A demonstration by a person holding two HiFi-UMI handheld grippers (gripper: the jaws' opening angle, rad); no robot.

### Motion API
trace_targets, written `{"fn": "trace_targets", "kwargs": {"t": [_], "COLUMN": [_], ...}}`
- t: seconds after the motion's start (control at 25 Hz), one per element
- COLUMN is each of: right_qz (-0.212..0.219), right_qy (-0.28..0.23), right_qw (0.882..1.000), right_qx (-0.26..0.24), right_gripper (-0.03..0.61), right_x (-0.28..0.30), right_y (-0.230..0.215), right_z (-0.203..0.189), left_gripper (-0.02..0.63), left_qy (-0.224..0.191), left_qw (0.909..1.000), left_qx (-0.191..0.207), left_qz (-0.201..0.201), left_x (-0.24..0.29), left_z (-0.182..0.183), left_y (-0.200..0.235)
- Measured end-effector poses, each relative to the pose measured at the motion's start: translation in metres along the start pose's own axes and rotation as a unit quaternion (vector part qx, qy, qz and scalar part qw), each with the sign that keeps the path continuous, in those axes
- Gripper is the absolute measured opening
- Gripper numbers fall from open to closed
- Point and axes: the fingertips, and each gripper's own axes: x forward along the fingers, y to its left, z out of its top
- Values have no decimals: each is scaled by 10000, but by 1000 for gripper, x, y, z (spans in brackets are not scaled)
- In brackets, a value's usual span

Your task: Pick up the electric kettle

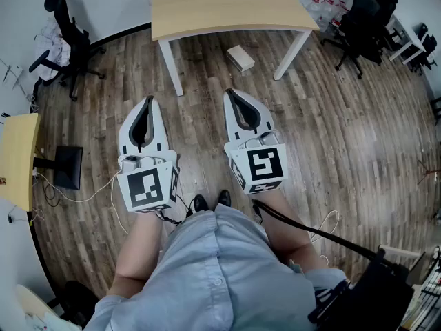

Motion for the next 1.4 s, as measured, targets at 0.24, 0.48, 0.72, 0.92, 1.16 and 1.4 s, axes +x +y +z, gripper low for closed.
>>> {"fn": "trace_targets", "kwargs": {"t": [0.24, 0.48, 0.72, 0.92, 1.16, 1.4], "right_qz": [59, 84, 125, 182, 155, 69], "right_qy": [12, 6, 80, 98, 195, 155], "right_qw": [10000, 9996, 9997, 9996, 9995, 9998], "right_qx": [50, 267, 188, 207, 187, 109], "right_gripper": [0, 2, 3, 3, 3, 3], "right_x": [-1, -3, 8, 23, 70, 143], "right_y": [-10, -27, -54, -65, -80, -104], "right_z": [-5, -10, -19, -26, -43, -42], "left_gripper": [0, 0, 0, 0, 0, 0], "left_qy": [66, 76, 180, 255, 300, 254], "left_qw": [10000, 9999, 9997, 9995, 9994, 9995], "left_qx": [60, 94, 95, 86, 1, -32], "left_qz": [-10, 22, 115, 157, 167, 198], "left_x": [8, 13, 34, 52, 99, 166], "left_z": [1, 0, -6, -16, -37, -46], "left_y": [-10, -23, -37, -38, -21, 11]}}
